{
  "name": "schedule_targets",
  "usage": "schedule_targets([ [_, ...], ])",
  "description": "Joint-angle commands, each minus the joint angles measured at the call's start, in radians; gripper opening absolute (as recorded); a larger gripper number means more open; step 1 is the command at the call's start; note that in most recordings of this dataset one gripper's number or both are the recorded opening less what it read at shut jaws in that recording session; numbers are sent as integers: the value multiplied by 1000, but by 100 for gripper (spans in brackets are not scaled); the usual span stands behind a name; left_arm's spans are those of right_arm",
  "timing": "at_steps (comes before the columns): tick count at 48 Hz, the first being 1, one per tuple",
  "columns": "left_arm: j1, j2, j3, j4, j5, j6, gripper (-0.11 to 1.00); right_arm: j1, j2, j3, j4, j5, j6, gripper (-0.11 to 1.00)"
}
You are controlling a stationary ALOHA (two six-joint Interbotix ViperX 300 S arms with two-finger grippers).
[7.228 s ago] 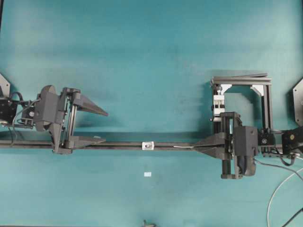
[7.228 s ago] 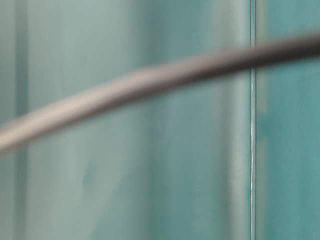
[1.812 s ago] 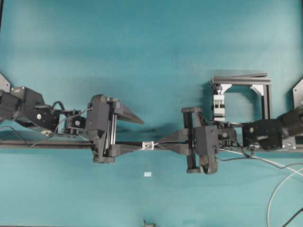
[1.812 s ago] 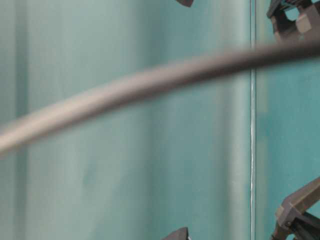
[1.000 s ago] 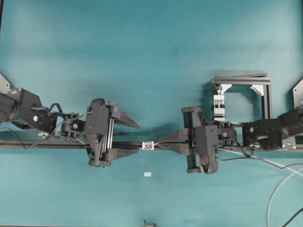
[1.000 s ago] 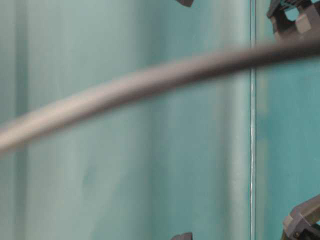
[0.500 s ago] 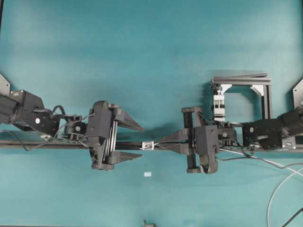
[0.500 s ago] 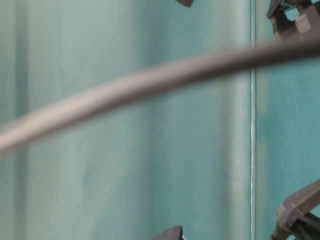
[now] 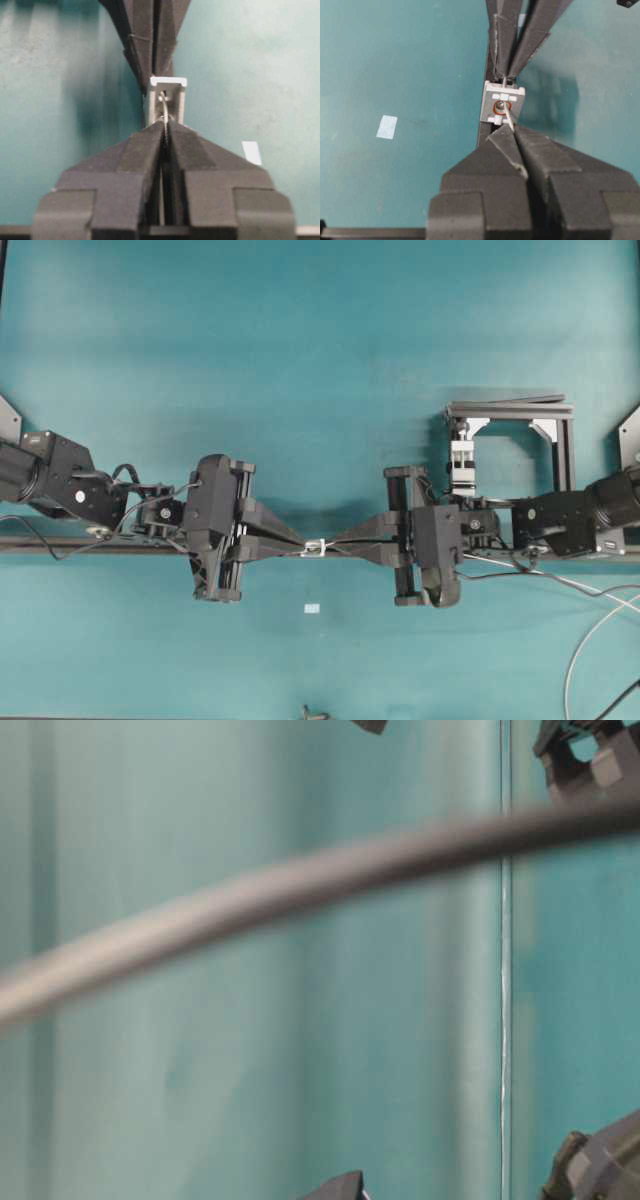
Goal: Insert the wire through the hole in the metal fitting marked with a red label.
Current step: 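Move the left gripper to the wire tip beyond the bracket and grasp it, then open the right gripper and pull the wire leftward with the left gripper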
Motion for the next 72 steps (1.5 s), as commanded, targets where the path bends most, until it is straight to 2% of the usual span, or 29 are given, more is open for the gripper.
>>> schedule_targets([
  [1,0,-21,-20,2,-6,0,-10,-18,-11,0,3,-3,3,1],
  [43,-3,-21,-21,2,11,0,-10,-18,-32,-11,3,-3,11,1],
  [45,-3,-21,-20,2,11,0,-10,-18,-32,-12,3,-3,9,5],
  [49,-3,-21,-17,2,11,0,-10,-18,-34,-11,3,-2,9,22],
  [60,-3,-32,-5,2,12,2,-10,0,-77,0,3,15,11,86],
  [62,-5,-37,3,2,15,2,-10,3,-86,3,3,20,11,90],
  [72,-21,-100,66,2,20,2,-10,20,-118,26,3,28,9,89],
])
